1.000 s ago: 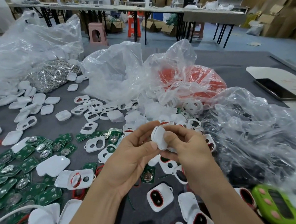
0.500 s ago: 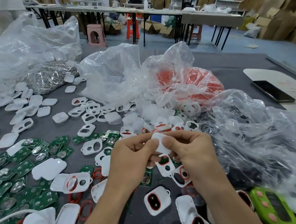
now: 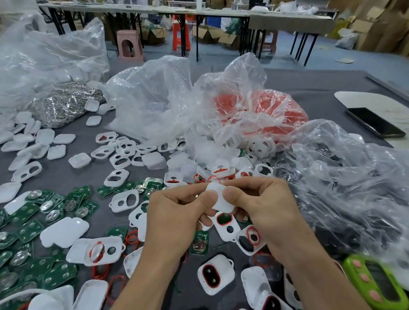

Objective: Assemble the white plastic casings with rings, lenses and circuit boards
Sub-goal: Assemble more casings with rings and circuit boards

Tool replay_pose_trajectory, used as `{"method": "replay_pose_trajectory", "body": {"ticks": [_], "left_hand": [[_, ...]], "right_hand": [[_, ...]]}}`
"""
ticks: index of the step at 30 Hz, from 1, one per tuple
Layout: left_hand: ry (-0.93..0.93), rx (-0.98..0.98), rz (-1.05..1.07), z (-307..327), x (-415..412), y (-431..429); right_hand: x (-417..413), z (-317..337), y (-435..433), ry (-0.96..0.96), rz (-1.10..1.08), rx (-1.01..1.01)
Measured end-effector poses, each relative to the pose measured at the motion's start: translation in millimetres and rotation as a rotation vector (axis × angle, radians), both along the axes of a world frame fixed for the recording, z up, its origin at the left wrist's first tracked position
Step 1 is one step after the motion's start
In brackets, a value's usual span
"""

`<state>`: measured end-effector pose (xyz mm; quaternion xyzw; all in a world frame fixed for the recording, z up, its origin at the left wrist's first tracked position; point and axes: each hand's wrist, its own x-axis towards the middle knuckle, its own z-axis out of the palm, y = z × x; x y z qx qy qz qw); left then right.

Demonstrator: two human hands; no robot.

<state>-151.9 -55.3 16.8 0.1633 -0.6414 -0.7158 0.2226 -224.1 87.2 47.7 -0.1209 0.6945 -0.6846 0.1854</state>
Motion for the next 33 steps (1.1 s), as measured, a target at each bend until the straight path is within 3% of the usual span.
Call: {"method": "replay_pose_trajectory", "body": {"ticks": [6,10,15,18,27,33], "left_hand": [[0.038,-0.009,0.055,-1,2,4],[0.039,-0.114,0.140,1,4,9],[0.040,-0.226,0.223,4,6,16],[-0.011,-0.403,0.214,3,7,21],[0.009,-0.694,0.197,1,13,9],[-0.088,-0.819,0.209,-3,11,15]], "right_hand": [[2,-8,-3,0.083,-0.044,0.039],[1,-9,-3,0.099,-0.004,0.088],[0,-4,-4,-0.129,-0.005,-0.133],[2,-6,-9,-0.216,0.000,-0.222],[-7,2,13,-0.062,0.244,-0.079],[-2,-2,2,-0.086,0.109,-0.098]]}}
